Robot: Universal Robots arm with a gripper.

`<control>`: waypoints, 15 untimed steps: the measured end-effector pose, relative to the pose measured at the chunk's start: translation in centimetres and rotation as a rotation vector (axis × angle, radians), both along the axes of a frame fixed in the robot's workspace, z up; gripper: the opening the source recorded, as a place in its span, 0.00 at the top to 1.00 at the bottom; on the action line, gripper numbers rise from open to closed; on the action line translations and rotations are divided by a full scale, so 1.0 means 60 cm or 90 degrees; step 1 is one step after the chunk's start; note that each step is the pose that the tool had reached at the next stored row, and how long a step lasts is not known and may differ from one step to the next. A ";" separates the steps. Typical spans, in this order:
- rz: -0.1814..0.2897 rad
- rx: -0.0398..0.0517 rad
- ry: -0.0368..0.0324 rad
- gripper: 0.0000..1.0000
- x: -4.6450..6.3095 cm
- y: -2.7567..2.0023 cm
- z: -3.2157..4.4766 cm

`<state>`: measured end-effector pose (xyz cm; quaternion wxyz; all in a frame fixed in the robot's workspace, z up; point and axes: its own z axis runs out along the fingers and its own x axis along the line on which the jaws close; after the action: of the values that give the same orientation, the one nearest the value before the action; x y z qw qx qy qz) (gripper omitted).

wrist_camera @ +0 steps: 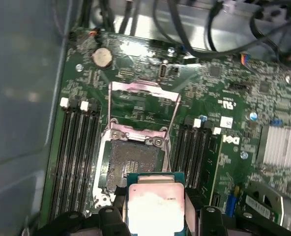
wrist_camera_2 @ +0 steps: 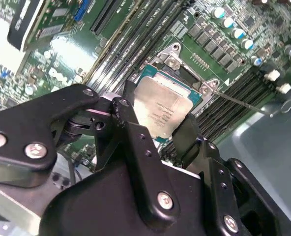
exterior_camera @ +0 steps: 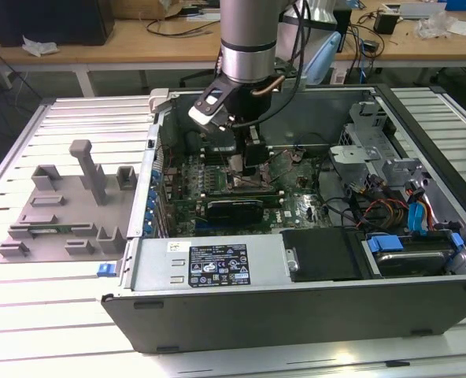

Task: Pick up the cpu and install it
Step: 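Place the cpu into insertion slot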

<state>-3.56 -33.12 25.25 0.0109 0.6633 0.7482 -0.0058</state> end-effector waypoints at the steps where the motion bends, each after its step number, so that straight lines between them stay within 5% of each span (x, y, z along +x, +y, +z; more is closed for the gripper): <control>1: -0.018 0.0000 0.0000 0.45 0.000 0.0000 0.000; 4: -0.053 -0.0011 -0.0001 0.45 0.000 0.0001 -0.001; 8: -0.077 -0.0188 -0.0008 0.45 0.002 0.0000 -0.001; 15: -0.075 -0.0191 -0.0008 0.45 0.009 0.0016 -0.005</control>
<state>-3.03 -33.02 24.96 0.0209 0.7061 0.7076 -0.0172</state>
